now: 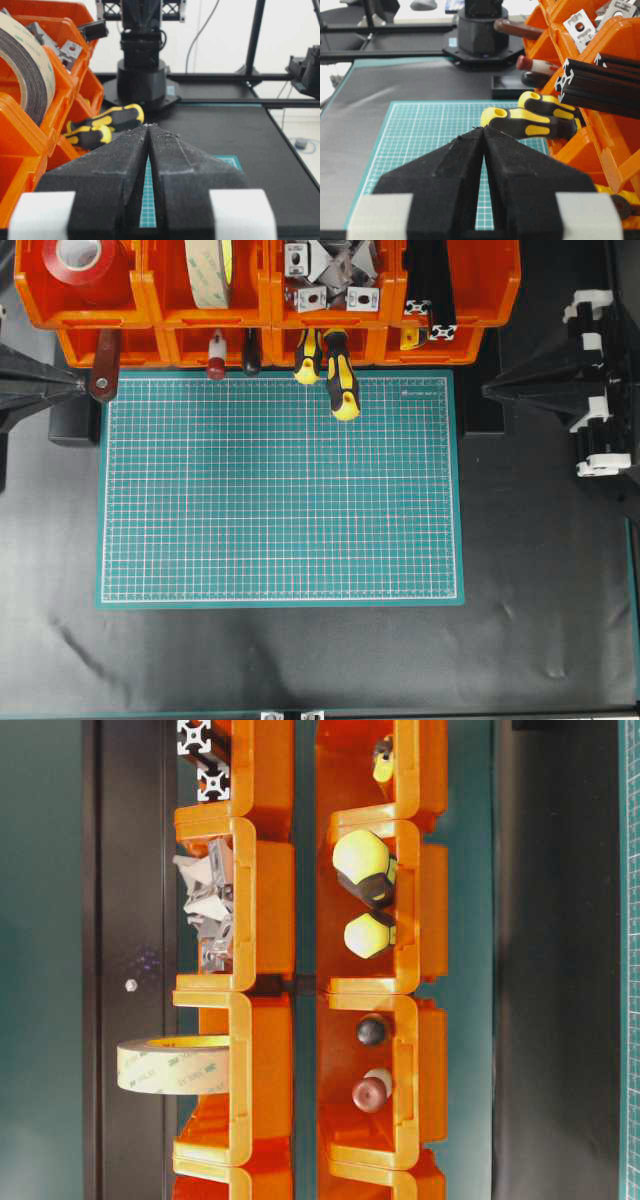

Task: Pick foam from container rack with left arm.
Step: 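Move the left gripper up to the black double-sided tape roll in the rack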

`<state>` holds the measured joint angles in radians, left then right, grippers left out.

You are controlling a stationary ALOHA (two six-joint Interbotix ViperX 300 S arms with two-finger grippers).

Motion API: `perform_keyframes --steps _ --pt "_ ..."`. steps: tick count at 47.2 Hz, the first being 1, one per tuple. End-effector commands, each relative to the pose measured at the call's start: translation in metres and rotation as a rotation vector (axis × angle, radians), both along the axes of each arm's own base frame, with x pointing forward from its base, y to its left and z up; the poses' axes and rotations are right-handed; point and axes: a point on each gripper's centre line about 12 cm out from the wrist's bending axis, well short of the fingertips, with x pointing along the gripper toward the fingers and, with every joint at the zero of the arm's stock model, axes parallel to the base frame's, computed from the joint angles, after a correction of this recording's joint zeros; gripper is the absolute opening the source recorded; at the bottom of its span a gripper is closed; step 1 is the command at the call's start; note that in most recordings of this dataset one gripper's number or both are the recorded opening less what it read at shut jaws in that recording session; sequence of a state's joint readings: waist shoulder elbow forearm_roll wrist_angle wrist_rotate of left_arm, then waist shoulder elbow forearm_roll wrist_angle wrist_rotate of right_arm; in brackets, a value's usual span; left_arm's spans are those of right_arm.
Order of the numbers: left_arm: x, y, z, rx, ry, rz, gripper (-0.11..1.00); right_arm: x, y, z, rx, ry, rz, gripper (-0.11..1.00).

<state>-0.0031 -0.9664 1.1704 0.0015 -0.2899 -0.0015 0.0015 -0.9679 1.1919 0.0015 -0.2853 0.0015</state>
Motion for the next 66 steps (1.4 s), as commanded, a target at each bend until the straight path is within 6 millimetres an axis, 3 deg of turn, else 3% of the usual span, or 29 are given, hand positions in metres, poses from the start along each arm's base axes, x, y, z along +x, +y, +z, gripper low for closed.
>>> perform_keyframes --steps 1,4,7,13,28,38,44,58,62,66 --pt "0.004 0.000 0.009 0.022 0.023 -0.003 0.05 0.004 -0.002 0.010 0.003 -0.028 -0.010 0.02" --pt "0.006 0.000 0.016 0.001 0.048 -0.002 0.06 0.004 -0.002 0.009 0.006 -0.028 -0.010 0.06" --pt "0.007 0.001 0.026 -0.032 0.069 -0.001 0.01 0.004 -0.002 0.009 0.010 -0.028 -0.011 -0.01" --pt "0.009 0.001 0.048 -0.127 0.092 0.001 0.01 0.004 -0.002 0.011 0.022 -0.043 -0.014 -0.01" --pt "0.025 0.005 0.118 -0.438 0.073 0.008 0.01 0.003 -0.002 0.013 0.048 -0.051 -0.016 -0.01" --pt "0.056 0.016 0.131 -0.748 0.189 0.088 0.01 0.003 -0.002 0.013 0.103 -0.048 -0.021 -0.01" --pt "0.067 0.024 0.141 -0.870 0.167 0.117 0.01 0.003 0.000 0.013 0.103 -0.051 -0.013 -0.01" --pt "0.077 0.038 0.143 -0.918 0.166 0.174 0.01 0.003 0.005 0.015 0.103 -0.058 0.016 -0.01" --pt "0.082 0.042 0.140 -0.933 0.187 0.200 0.09 0.003 0.005 0.015 0.101 -0.061 0.016 -0.01" --pt "0.086 0.046 0.137 -0.976 0.201 0.222 0.25 0.003 0.006 0.015 0.100 -0.061 0.018 -0.01"
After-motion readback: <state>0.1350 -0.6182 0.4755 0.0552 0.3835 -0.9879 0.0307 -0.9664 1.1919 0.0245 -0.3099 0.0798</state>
